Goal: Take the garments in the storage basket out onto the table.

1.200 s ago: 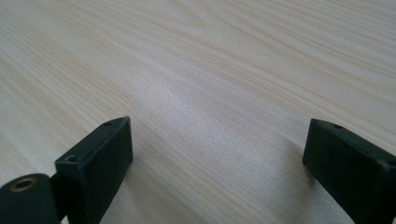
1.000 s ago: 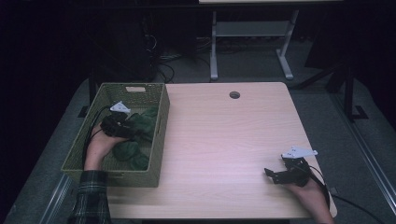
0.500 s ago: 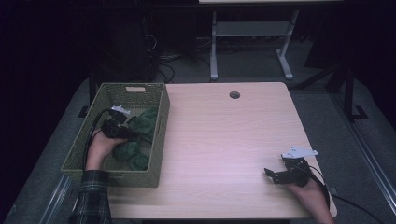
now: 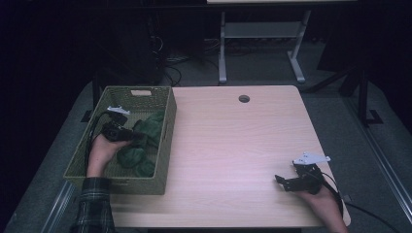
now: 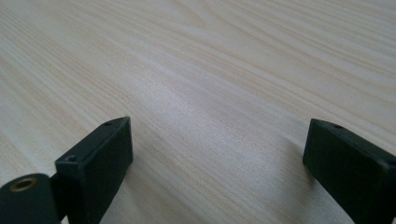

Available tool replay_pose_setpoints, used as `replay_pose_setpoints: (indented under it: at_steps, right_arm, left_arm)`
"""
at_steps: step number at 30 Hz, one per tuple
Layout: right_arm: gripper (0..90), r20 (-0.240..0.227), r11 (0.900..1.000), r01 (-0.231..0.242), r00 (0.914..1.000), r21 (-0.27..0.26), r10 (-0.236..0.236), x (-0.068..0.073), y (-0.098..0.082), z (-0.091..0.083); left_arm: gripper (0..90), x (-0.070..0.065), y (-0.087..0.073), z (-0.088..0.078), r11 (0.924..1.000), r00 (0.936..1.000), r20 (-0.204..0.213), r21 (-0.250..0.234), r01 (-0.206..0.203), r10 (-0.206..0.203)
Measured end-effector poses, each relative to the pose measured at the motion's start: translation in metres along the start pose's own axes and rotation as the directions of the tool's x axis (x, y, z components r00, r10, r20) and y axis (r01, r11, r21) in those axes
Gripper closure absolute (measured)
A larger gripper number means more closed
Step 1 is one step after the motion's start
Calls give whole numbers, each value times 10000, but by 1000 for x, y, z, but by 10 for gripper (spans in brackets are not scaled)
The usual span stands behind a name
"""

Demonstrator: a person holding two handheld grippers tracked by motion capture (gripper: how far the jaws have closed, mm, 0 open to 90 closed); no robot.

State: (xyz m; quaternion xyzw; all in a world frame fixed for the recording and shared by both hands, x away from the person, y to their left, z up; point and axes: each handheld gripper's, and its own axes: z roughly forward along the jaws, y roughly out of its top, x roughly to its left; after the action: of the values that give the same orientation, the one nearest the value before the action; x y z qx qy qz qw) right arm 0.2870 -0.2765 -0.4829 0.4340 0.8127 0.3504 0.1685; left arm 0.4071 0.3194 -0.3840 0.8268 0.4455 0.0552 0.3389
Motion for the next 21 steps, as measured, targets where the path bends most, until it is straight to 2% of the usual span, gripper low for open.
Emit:
replay_pose_setpoints:
  at_steps: [2,3,12,14,17,21]
  right_arm:
    - [79,1,10000,2,10000,2,-2,0,0,0]
    - [79,1,10000,1,10000,-1,-1,0,0,0]
    - [79,-2,10000,-5,10000,0,5,0,0,0]
    - [79,1,10000,-2,10000,3,2,0,0,0]
    - [79,-1,10000,-3,10000,0,3,0,0,0]
    - [80,1,10000,0,10000,2,0,0,0,0]
  left_arm:
    - [857,1,0,-5,9996,9998,126,-256,148,-145]
    - [858,1,1,-10,9974,9986,323,-558,446,-428]
    - [863,-2,4,-31,9886,9947,786,-1306,755,-656]
    - [862,-6,8,-40,9859,9966,564,-1528,688,-608]
    - [862,-8,10,-45,9836,9970,558,-1692,621,-533]
    - [862,-9,13,-55,9790,9954,633,-1869,820,-713]
